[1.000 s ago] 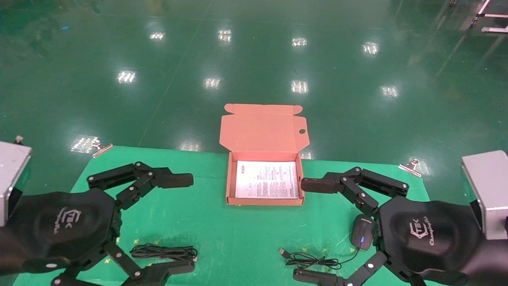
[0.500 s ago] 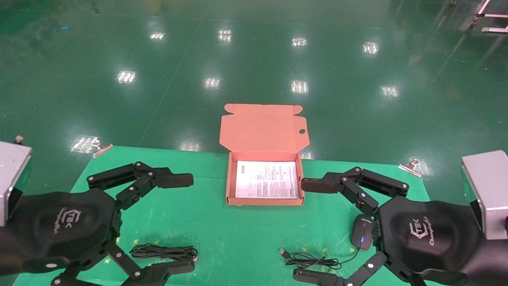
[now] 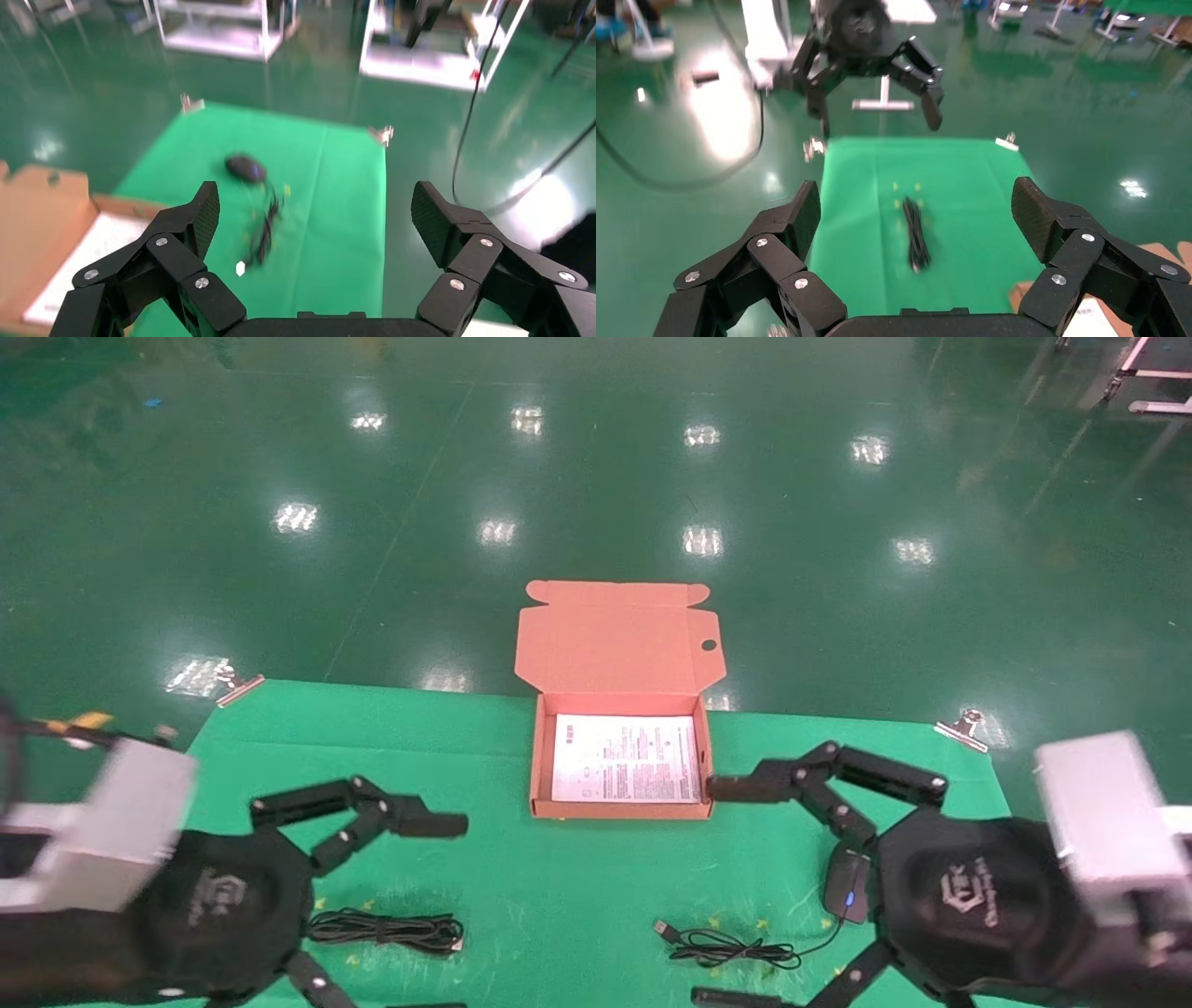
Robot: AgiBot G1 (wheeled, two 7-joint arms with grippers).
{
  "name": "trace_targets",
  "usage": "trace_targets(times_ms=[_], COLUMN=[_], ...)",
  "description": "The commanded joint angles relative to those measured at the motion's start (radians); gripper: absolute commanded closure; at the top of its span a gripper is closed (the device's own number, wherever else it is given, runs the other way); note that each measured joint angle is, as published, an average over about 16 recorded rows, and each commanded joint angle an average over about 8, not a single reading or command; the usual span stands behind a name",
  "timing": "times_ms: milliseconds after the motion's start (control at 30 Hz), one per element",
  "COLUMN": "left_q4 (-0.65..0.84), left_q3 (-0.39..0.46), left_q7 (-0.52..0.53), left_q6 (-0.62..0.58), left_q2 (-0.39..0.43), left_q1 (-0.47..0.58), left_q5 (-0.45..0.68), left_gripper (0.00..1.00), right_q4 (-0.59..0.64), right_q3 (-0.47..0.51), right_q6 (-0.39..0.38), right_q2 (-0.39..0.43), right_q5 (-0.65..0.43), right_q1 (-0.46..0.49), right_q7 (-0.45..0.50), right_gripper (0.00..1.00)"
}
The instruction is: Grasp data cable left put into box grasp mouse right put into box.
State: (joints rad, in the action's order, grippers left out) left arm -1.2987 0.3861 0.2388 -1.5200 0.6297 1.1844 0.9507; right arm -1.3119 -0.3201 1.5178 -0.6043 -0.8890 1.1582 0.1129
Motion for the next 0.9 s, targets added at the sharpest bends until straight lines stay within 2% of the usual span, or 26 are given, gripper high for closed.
trace_targets(times_ms=[33, 200, 500, 667, 900], left_q4=[0.0, 0.001, -0.007, -0.003, 0.004], left_q3=[0.021, 0.096, 0.279, 0.368, 0.46], left_q7=[0.011, 0.047, 0.083, 0.09, 0.103], left_q6=[-0.004, -0.027, -0.05, -0.041, -0.011], left_q2=[0.006, 0.047, 0.132, 0.173, 0.229], left_q1=[0.023, 0.112, 0.265, 0.313, 0.338], left_q5=[0.042, 0.183, 0.446, 0.571, 0.749], left_gripper=[0.0, 0.0, 0.0, 0.0, 0.0], right_q4=[-0.005, -0.023, -0.038, -0.039, -0.035], right_q3=[-0.008, -0.063, -0.225, -0.302, -0.377], right_q6=[0.006, 0.027, 0.031, 0.011, -0.036], right_q2=[0.001, -0.01, -0.063, -0.1, -0.152], right_q5=[-0.029, -0.182, -0.487, -0.626, -0.785], right_q1=[0.017, 0.1, 0.251, 0.29, 0.293], right_q7=[-0.011, -0.084, -0.252, -0.319, -0.356], right_gripper=[0.0, 0.0, 0.0, 0.0, 0.0])
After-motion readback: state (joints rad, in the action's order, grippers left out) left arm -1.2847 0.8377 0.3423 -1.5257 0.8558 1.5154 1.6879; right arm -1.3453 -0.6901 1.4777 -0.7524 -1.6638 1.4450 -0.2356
